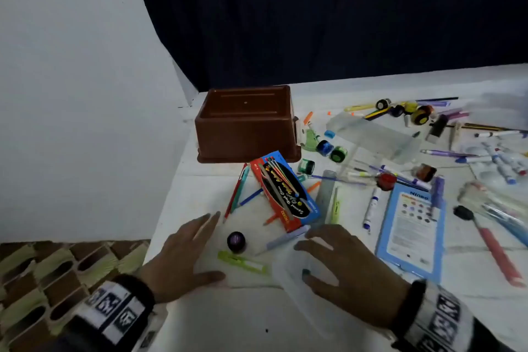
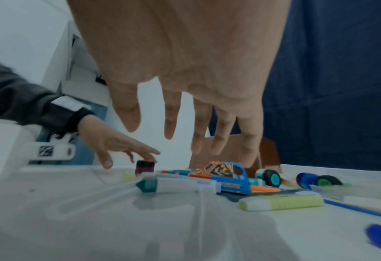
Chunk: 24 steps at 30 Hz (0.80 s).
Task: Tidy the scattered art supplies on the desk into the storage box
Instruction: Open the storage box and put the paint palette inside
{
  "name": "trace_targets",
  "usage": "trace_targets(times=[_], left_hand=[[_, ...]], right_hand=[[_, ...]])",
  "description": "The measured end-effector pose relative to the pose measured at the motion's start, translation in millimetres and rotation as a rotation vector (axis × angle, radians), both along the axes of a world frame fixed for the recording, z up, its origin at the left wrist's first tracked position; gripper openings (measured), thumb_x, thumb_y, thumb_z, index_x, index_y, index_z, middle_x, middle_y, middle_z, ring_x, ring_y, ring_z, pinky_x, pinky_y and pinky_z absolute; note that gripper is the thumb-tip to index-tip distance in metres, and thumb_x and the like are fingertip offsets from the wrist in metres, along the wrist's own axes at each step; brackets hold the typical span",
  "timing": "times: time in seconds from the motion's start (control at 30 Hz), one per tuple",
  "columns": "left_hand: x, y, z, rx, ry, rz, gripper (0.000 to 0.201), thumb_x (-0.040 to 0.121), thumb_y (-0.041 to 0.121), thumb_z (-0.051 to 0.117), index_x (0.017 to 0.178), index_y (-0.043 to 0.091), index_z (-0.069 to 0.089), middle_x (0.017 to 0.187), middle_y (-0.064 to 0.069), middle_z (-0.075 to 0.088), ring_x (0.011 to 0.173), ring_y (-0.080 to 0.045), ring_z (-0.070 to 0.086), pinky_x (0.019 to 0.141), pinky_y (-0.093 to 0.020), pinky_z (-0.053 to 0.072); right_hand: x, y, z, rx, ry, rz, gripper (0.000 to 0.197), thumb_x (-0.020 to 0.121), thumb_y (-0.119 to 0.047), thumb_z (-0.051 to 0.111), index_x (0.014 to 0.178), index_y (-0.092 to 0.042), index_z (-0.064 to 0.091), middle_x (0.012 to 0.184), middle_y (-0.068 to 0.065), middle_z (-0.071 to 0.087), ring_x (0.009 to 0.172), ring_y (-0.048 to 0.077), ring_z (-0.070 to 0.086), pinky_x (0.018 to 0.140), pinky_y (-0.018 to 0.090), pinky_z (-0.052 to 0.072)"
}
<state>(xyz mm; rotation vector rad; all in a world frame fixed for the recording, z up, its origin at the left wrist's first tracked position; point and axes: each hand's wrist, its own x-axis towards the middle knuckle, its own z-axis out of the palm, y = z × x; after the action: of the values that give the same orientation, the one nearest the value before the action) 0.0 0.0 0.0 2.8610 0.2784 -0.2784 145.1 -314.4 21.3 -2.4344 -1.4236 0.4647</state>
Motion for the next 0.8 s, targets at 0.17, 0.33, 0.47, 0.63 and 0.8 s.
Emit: trace_targets(times=[0.17, 0.33, 0.47, 0.63, 0.8], left_hand=[[52.2, 25.1, -13.9, 0.149, 0.261, -0.174, 0.13, 0.067, 0.096, 0.034, 0.144, 0.016, -0.035, 0.159, -0.003, -0.031, 0.149, -0.018, -0.025, 0.12, -0.031, -0.008], [87.8, 31.2, -14.2, 0.136, 0.295, -0.312, 0.138, 0.066, 0.095, 0.046, 0.147, 0.017, -0.034, 0.158, -0.005, -0.035, 0.146, -0.022, -0.03, 0.121, -0.04, -0.011], [112.4, 18.5, -11.1, 0.125, 0.295, -0.41, 0.127, 0.075, 0.09, 0.042, 0.148, 0.02, -0.034, 0.155, -0.006, -0.039, 0.145, -0.026, -0.034, 0.122, -0.043, -0.011], [135.8, -10.6, -9.5, 0.14, 0.275, -0.487, 0.115, 0.085, 0.08, 0.039, 0.151, 0.013, -0.028, 0.159, -0.007, -0.032, 0.147, -0.024, -0.027, 0.122, -0.039, -0.009], [164.0, -35.9, -16.5, 0.084, 0.254, -0.504, 0.107, 0.089, 0.075, 0.036, 0.151, 0.013, -0.026, 0.16, -0.011, -0.03, 0.147, -0.025, -0.028, 0.124, -0.044, -0.006]], right_hand=[[-11.4, 40.1, -18.6, -0.287, -0.225, 0.063, 0.08, 0.079, -0.082, 0.029, 0.148, -0.042, 0.028, 0.151, 0.006, 0.042, 0.139, 0.035, 0.037, 0.095, 0.065, 0.041], [-1.2, 48.8, -31.2, -0.273, -0.287, 0.103, 0.076, 0.084, -0.082, 0.024, 0.144, -0.057, -0.015, 0.16, 0.001, -0.022, 0.145, 0.031, -0.021, 0.107, 0.073, -0.009], [-1.7, 39.2, -32.9, -0.245, -0.324, 0.02, 0.069, 0.086, -0.083, 0.016, 0.145, -0.057, -0.008, 0.162, 0.001, -0.008, 0.146, 0.037, -0.007, 0.105, 0.076, -0.002], [9.3, 18.3, -32.6, -0.388, -0.299, -0.131, 0.072, 0.087, -0.08, 0.025, 0.147, -0.042, 0.033, 0.152, 0.001, 0.04, 0.134, 0.035, 0.044, 0.09, 0.074, 0.039], [22.8, -5.6, -41.3, -0.382, -0.31, -0.212, 0.075, 0.088, -0.077, 0.023, 0.143, -0.031, 0.045, 0.147, 0.003, 0.047, 0.132, 0.034, 0.048, 0.098, 0.07, 0.029]])
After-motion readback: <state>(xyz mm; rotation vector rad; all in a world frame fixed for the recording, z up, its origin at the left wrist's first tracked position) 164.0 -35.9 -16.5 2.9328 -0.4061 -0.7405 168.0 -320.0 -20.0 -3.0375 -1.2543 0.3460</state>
